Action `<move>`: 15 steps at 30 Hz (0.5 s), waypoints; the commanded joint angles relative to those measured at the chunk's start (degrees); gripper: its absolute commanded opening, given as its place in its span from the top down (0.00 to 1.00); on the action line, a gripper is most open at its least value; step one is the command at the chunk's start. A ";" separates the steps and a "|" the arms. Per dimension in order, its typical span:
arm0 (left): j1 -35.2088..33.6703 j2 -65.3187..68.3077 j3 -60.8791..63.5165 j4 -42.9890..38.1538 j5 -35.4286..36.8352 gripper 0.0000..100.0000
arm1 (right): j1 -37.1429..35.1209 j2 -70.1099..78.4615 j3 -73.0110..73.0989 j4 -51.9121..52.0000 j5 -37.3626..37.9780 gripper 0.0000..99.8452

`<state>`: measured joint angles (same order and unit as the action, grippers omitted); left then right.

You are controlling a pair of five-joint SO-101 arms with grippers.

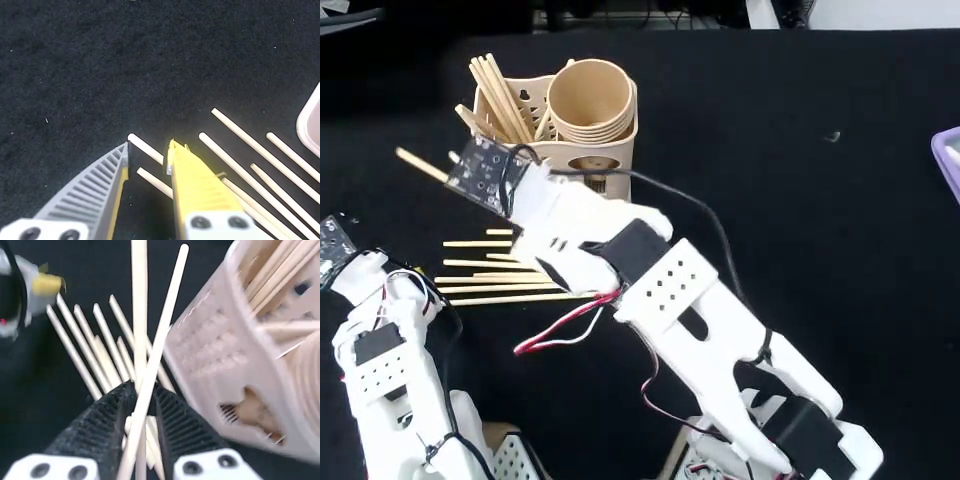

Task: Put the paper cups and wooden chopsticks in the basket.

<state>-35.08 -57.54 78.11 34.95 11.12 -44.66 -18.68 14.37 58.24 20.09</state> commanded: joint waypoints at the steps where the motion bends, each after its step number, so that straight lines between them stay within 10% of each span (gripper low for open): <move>1: -0.04 -1.05 -0.57 -0.97 0.18 0.86 | 1.23 -2.68 -5.14 -0.70 -0.62 0.99; 15: -0.22 -1.05 -0.57 -0.97 0.18 0.86 | 0.97 5.49 20.09 -10.20 -0.53 0.99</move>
<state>-35.08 -57.54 78.11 34.95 11.12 -44.66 -13.85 30.64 52.62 20.09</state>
